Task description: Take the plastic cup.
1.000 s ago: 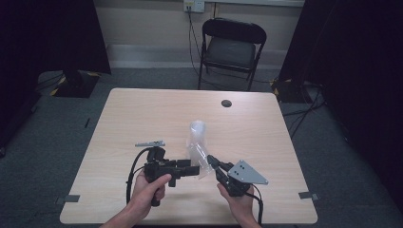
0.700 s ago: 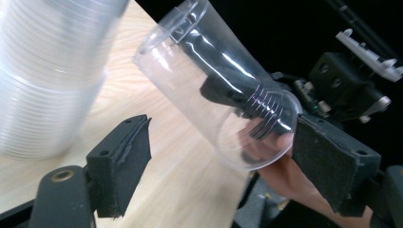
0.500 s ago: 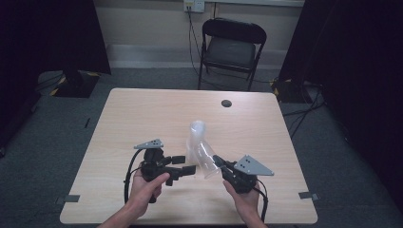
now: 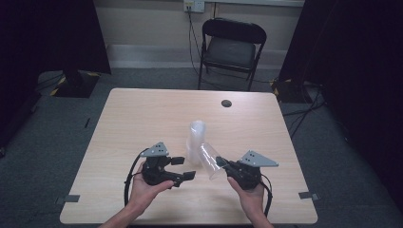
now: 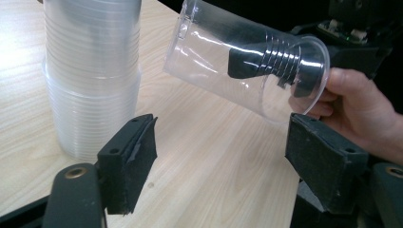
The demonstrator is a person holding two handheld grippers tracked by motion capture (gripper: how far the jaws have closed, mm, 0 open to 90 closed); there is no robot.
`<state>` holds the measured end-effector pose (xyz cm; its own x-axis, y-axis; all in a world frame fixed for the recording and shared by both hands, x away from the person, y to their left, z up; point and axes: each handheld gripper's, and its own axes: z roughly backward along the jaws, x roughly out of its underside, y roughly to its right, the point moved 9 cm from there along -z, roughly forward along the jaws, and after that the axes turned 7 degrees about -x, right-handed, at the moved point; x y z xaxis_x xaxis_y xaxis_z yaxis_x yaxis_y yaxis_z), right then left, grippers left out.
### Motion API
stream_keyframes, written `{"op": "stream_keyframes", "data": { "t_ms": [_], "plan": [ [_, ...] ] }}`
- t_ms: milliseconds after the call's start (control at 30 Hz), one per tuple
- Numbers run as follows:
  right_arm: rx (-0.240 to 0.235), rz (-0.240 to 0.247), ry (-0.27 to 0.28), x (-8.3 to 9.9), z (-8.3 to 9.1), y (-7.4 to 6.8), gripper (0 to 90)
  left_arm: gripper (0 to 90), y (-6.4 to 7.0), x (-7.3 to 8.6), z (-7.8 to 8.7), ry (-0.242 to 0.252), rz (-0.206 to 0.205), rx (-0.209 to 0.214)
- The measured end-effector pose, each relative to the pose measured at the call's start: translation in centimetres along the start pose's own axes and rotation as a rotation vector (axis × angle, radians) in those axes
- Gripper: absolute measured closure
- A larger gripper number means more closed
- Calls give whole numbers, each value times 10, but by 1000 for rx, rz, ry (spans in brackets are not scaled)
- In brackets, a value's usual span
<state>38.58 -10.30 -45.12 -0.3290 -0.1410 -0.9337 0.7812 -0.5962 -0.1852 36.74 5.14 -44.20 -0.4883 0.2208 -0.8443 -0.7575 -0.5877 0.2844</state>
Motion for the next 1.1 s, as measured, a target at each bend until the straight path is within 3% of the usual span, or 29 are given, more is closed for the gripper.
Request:
{"op": "stream_keyframes", "data": {
  "t_ms": [167, 333, 467, 567, 767, 1000, 1100],
  "plan": [
    [-23, 7, -37, 1, 0, -1, 899, 243, -2, 2, -1, 2, -57, -46],
    [-59, -19, -102, 7, -3, -2, 900, 289, -3, 6, -2, -2, -120, -85],
    [-70, -57, -171, 14, -6, 0, 900, 276, -3, 8, -4, -19, -142, -99],
    [-75, -63, -190, 16, -6, 0, 900, 282, -3, 9, -4, -21, -159, -113],
    [-115, -69, -247, 20, -7, -2, 900, 283, 2, 12, -7, -41, -227, -95],
    [-181, -97, -348, 29, -10, -7, 900, 272, 8, 16, -11, -46, -351, -116],
    [-199, -105, -371, 32, -11, -9, 900, 274, 11, 19, -13, -65, -371, -100]
  ]
}}
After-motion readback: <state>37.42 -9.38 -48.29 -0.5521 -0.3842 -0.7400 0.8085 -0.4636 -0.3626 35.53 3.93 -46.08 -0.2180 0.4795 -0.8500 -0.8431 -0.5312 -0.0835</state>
